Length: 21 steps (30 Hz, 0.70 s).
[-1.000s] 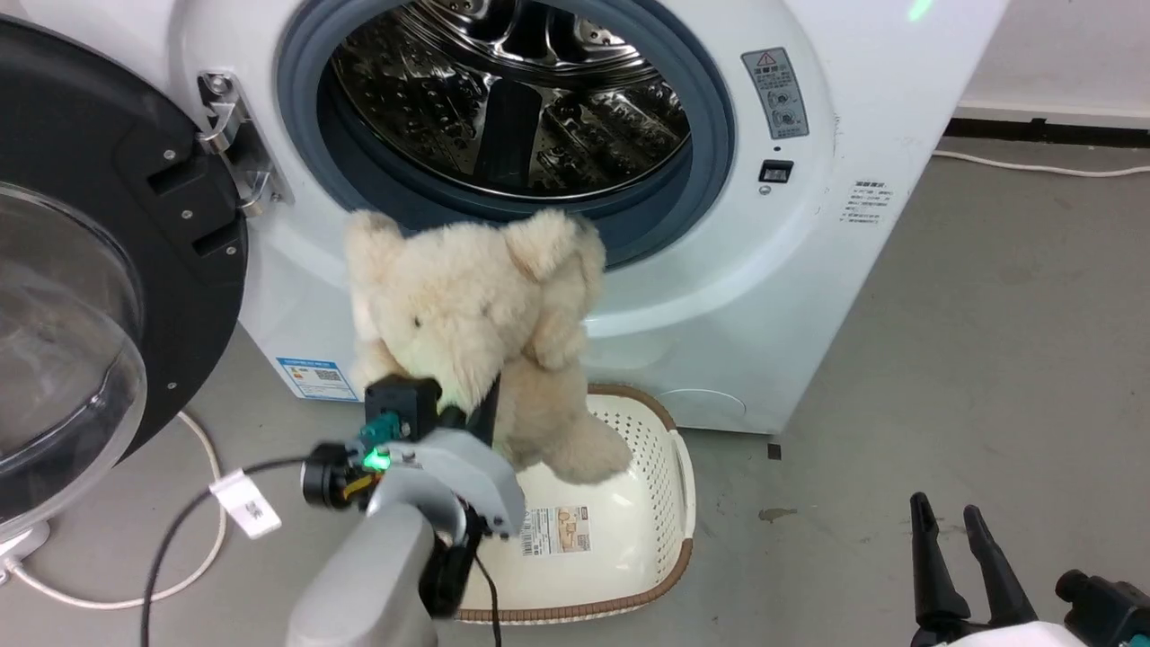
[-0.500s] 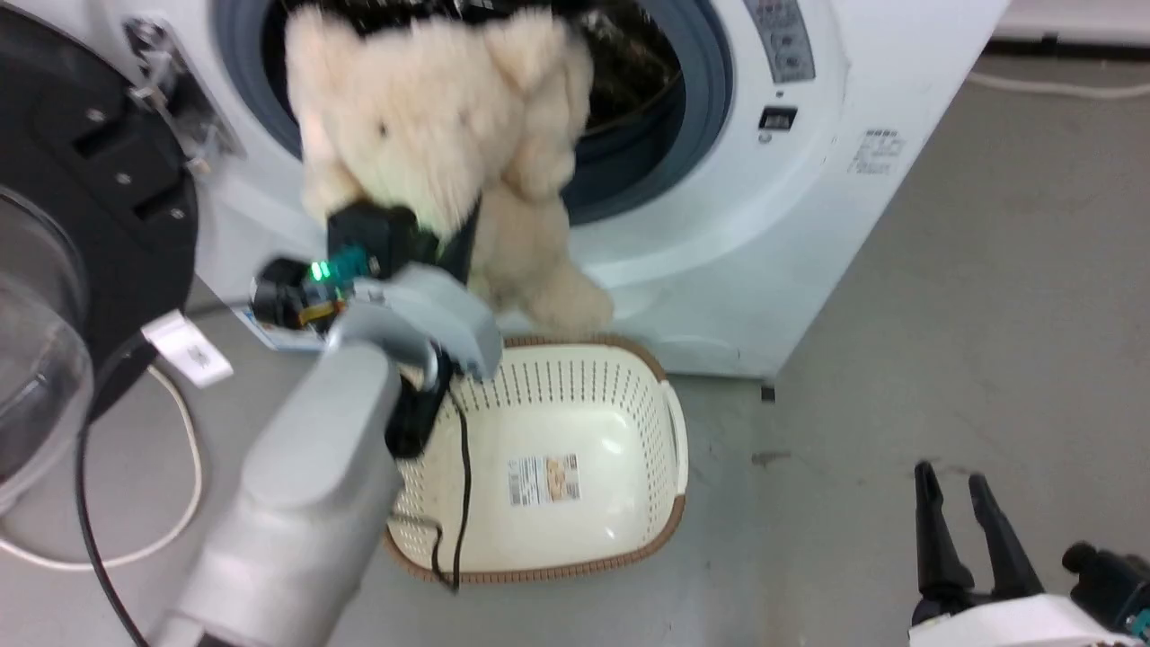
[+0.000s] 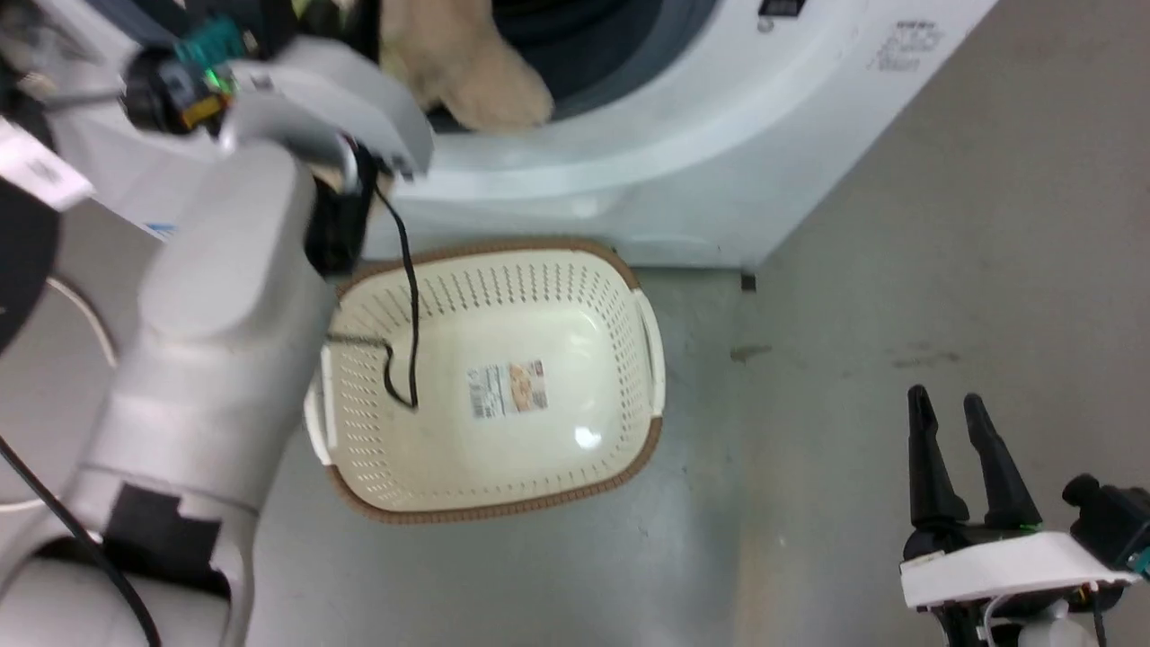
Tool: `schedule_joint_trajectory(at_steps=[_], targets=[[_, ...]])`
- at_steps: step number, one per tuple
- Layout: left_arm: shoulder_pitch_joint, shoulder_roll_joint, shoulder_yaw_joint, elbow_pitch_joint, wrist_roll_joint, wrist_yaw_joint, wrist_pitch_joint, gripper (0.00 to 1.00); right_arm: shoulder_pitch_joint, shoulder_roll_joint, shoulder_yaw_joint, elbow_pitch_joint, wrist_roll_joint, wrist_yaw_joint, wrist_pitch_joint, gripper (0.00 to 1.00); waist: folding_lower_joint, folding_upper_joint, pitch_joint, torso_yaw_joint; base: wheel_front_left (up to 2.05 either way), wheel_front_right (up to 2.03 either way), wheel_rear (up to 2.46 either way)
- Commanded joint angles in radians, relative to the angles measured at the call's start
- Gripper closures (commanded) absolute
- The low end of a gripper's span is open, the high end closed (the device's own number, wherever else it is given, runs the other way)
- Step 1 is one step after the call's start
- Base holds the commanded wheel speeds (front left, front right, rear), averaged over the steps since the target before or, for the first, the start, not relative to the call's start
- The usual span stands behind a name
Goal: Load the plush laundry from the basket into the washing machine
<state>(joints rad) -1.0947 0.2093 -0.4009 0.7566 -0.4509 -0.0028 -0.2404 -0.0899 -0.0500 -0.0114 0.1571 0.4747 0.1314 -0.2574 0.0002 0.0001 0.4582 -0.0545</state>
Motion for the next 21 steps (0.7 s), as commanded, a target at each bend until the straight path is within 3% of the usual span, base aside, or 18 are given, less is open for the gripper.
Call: schedule_joint_trajectory(at_steps=[1,13,21], targets=[[-0.041,0.008,0.007,0.001,0.007,-0.002,-0.012,1.0,-0.018,0.0,0.003,-0.007,0.001,-0.001,-0.004,0.0,-0.0002,-0.0001,0.053,-0.03,0.0,0.0,0.0],[-0.217,0.057,0.028,0.023,0.038,0.006,-0.019,1.0,-0.051,0.0,0.03,-0.042,0.031,-0.001,-0.004,0.0,-0.0002,-0.0001,0.195,-0.108,0.0,0.0,0.0],[-0.353,0.123,0.04,0.051,0.056,0.01,-0.007,1.0,-0.061,0.0,0.06,-0.059,0.06,-0.001,-0.004,0.0,-0.0002,-0.0001,0.273,-0.176,0.0,0.0,0.0]])
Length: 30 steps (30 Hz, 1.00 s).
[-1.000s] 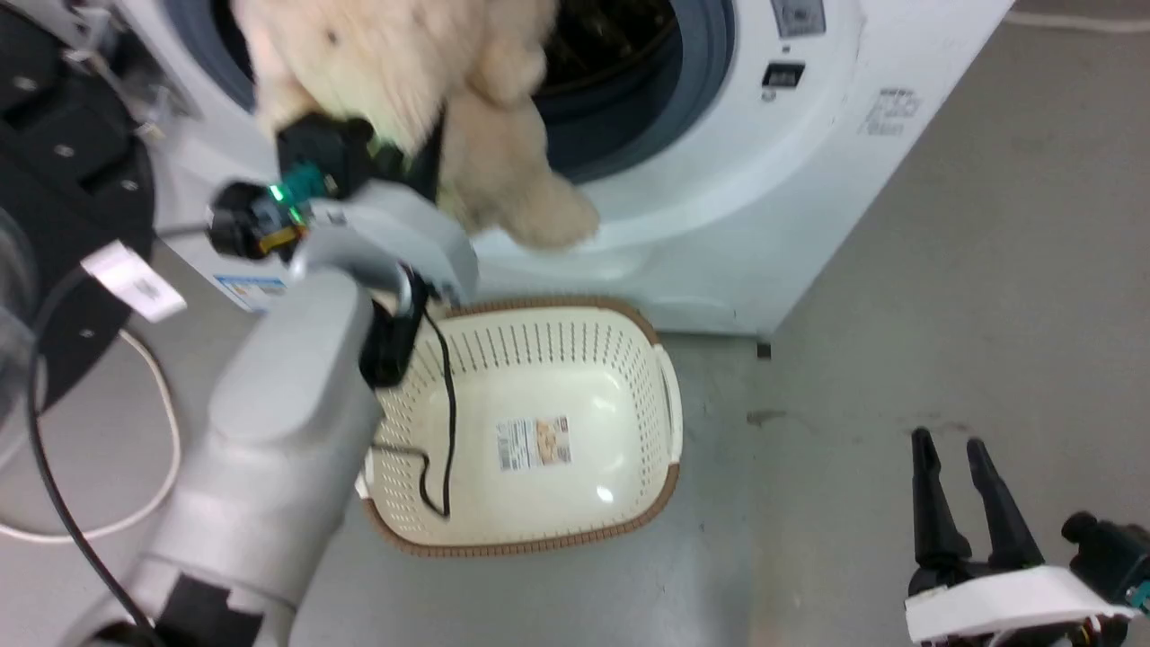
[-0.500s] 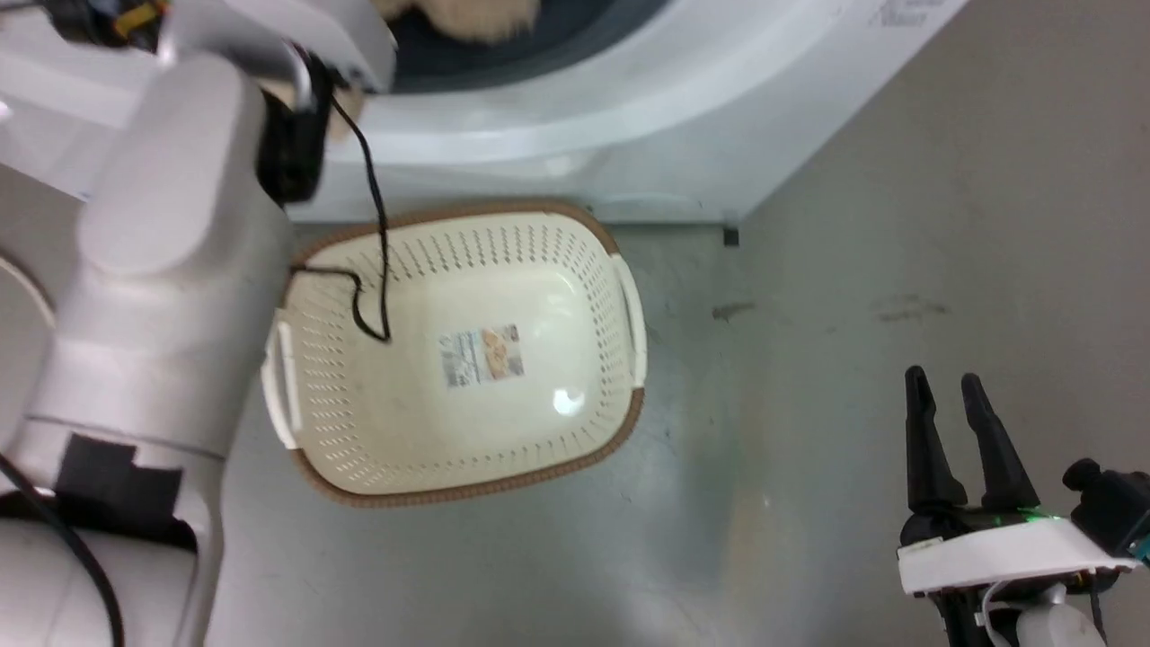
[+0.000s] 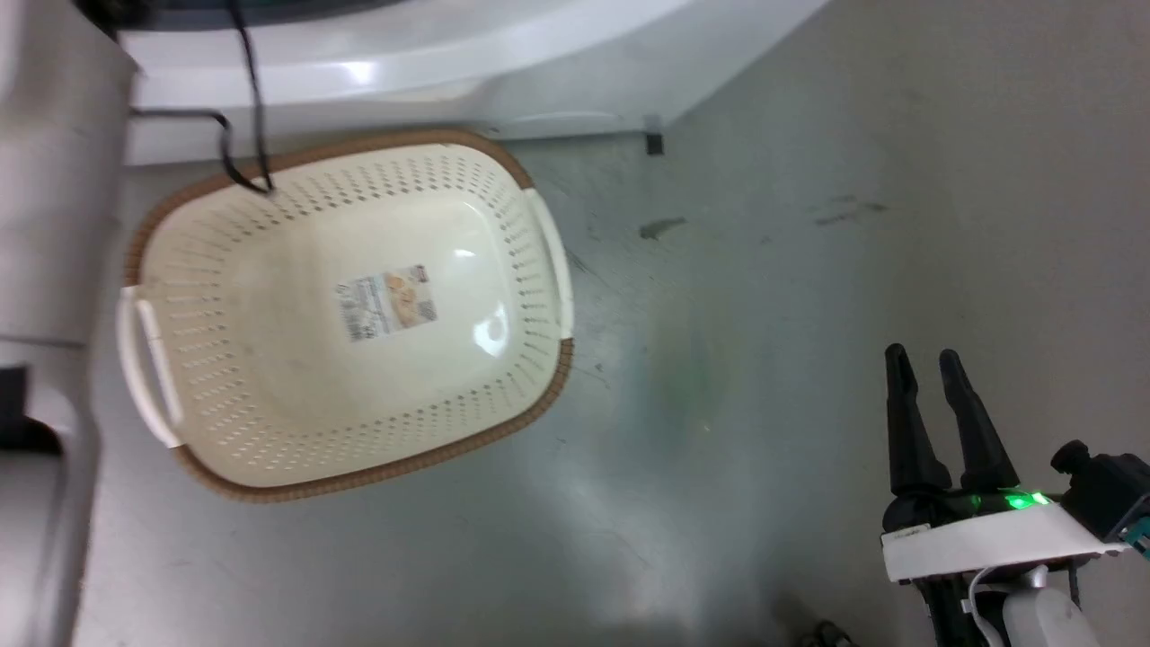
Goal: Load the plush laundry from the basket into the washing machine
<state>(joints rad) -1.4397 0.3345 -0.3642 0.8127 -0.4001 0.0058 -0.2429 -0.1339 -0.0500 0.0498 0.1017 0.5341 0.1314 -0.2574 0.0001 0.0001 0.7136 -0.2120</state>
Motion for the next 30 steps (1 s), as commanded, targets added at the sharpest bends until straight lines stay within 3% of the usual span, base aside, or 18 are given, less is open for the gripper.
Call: schedule_joint_trajectory(at_steps=[1,19,30], targets=[[-0.024,0.007,0.005,-0.003,0.006,0.002,-0.003,1.0,-0.016,0.0,0.003,-0.006,0.004,-0.001,-0.004,0.0,-0.0001,-0.0001,0.026,-0.026,0.0,0.0,0.0],[-0.243,0.157,-0.012,-0.028,0.093,0.018,-0.008,1.0,0.052,0.0,0.049,-0.062,0.036,-0.001,-0.004,0.0,-0.0001,-0.0001,0.14,-0.129,0.0,0.0,0.0],[-0.232,0.142,-0.009,0.058,0.053,0.005,0.027,1.0,0.07,0.0,0.035,-0.099,0.041,-0.001,-0.004,0.0,-0.0001,-0.0001,0.186,-0.127,0.0,0.0,0.0]])
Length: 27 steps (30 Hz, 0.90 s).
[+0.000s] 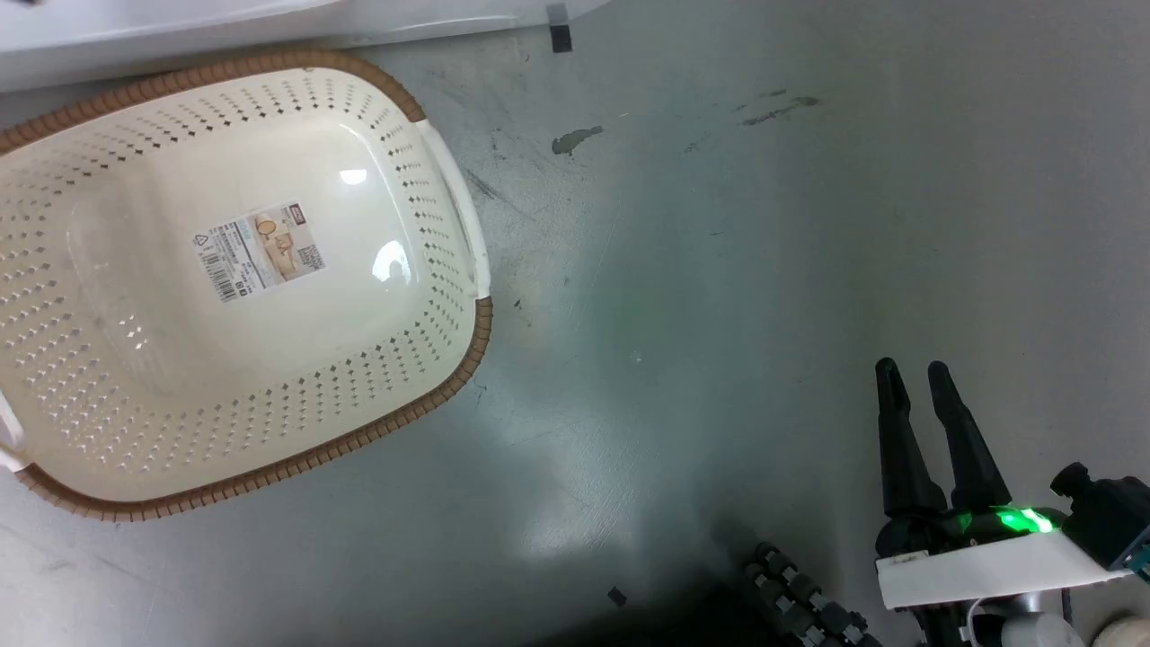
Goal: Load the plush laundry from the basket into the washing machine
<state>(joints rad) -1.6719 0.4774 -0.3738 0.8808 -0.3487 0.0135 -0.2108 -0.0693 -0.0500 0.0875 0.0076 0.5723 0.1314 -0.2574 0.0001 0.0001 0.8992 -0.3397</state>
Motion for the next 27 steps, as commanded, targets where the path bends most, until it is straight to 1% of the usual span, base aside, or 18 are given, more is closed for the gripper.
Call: schedule_joint_trajectory(at_steps=[1,4,5,6,7,13,18,27], targets=[[0.003,-0.006,0.003,0.007,-0.006,-0.006,0.003,1.0,0.005,0.0,-0.002,-0.004,0.002,-0.001,-0.004,0.0,-0.0001,-0.0001,0.002,0.003,0.0,0.0,0.0],[0.004,-0.017,0.01,0.052,-0.027,-0.008,0.025,1.0,0.0,0.0,0.003,-0.001,0.001,-0.001,-0.004,0.0,-0.0001,-0.0001,0.005,0.009,0.0,0.0,0.0],[-0.001,-0.021,0.011,0.062,-0.032,-0.009,0.028,0.75,-0.003,0.0,0.004,-0.001,0.0,-0.001,-0.004,0.0,-0.0001,-0.0001,0.006,0.011,0.0,0.0,0.0],[-0.003,-0.026,0.013,0.071,-0.038,-0.012,0.028,0.32,-0.008,0.0,0.004,0.0,-0.003,-0.001,-0.004,0.0,-0.0001,-0.0001,0.005,0.016,0.0,0.0,0.0],[-0.004,-0.031,0.014,0.078,-0.042,-0.014,0.025,0.0,-0.013,0.0,0.004,0.001,-0.005,-0.001,-0.004,0.0,-0.0001,-0.0001,0.003,0.022,0.0,0.0,0.0],[-0.01,-0.082,0.022,0.117,-0.079,-0.032,0.017,0.0,-0.041,0.0,-0.003,0.023,-0.03,-0.001,-0.004,0.0,-0.0001,-0.0001,-0.04,0.071,0.0,0.0,0.0],[0.005,-0.139,0.018,0.135,-0.098,-0.039,-0.001,0.0,-0.067,0.0,-0.014,0.049,-0.049,-0.001,-0.004,0.0,-0.0001,-0.0001,-0.091,0.113,0.0,0.0,0.0],[0.119,-0.229,0.004,0.179,-0.131,-0.055,-0.02,0.0,-0.09,0.0,-0.034,0.102,-0.075,-0.001,-0.004,0.0,-0.0001,-0.0001,-0.216,0.168,0.0,0.0,0.0]])
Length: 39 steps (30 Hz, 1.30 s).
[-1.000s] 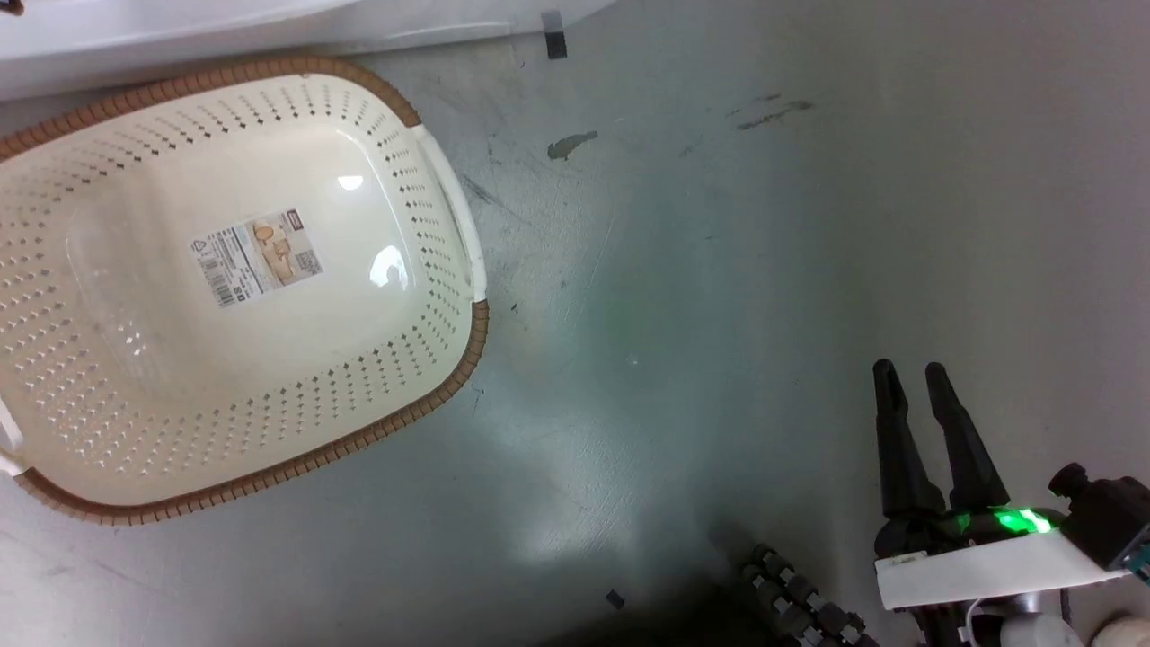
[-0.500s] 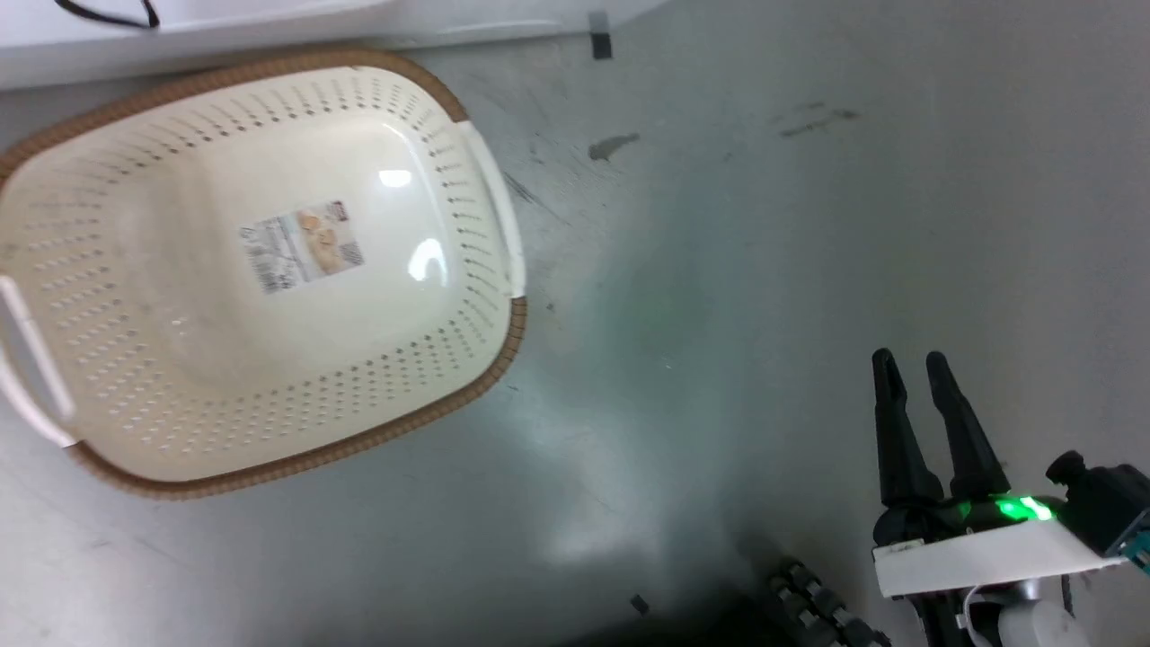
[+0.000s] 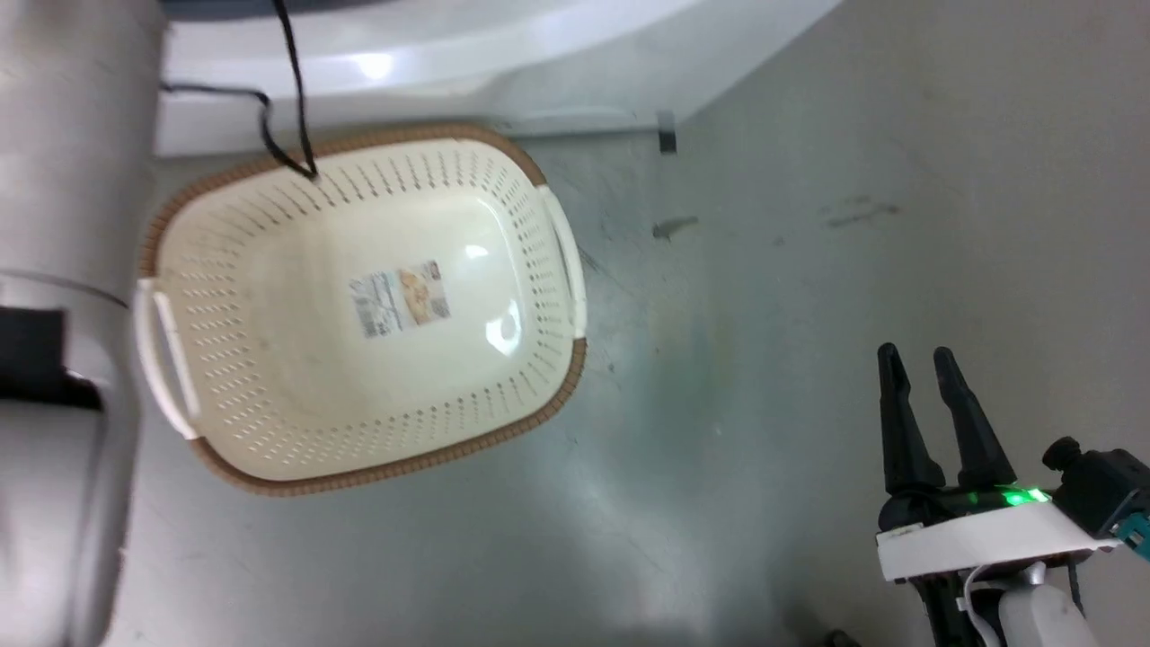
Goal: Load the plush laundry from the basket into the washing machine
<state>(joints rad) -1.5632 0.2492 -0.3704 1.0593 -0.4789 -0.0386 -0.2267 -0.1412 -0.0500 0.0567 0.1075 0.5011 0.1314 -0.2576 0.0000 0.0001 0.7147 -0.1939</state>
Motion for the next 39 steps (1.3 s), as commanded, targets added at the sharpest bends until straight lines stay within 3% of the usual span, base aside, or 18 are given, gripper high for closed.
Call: schedule_joint_trajectory(at_steps=[1,10,18,22,24,31,39], targets=[[0.025,-0.012,0.001,0.004,-0.007,-0.004,-0.006,0.0,-0.018,0.0,-0.008,0.008,-0.007,-0.001,-0.004,0.0,0.0,-0.0001,-0.048,0.028,0.0,0.0,0.0],[0.183,-0.086,-0.014,0.026,-0.034,-0.025,-0.022,0.0,-0.01,0.0,-0.045,0.059,-0.04,-0.001,-0.004,0.0,0.0,-0.0001,-0.204,0.081,0.0,0.0,0.0],[0.355,-0.107,-0.024,0.013,-0.037,-0.024,-0.033,0.0,0.011,0.0,-0.059,0.088,-0.075,-0.001,-0.004,0.0,0.0,-0.0001,-0.357,0.115,0.0,0.0,0.0],[0.418,-0.105,-0.019,-0.012,-0.035,-0.015,-0.034,0.0,0.024,0.0,-0.064,0.097,-0.088,-0.001,-0.004,0.0,0.0,-0.0001,-0.41,0.127,0.0,0.0,0.0],[0.556,-0.083,0.019,-0.111,-0.033,0.008,-0.035,0.0,0.055,0.0,-0.06,0.116,-0.106,-0.001,-0.004,0.0,0.0,-0.0001,-0.502,0.143,0.0,0.0,0.0],[0.752,-0.062,0.06,-0.237,-0.028,0.025,-0.035,0.0,0.109,0.0,-0.069,0.127,-0.14,-0.001,-0.002,0.0,0.0,-0.0001,-0.613,0.161,0.0,0.0,0.0],[0.978,-0.028,0.086,-0.395,-0.017,0.046,-0.035,0.0,0.178,0.0,-0.08,0.071,-0.236,-0.001,0.059,0.0,0.0,-0.0001,-0.717,0.186,0.0,0.0,0.0]])
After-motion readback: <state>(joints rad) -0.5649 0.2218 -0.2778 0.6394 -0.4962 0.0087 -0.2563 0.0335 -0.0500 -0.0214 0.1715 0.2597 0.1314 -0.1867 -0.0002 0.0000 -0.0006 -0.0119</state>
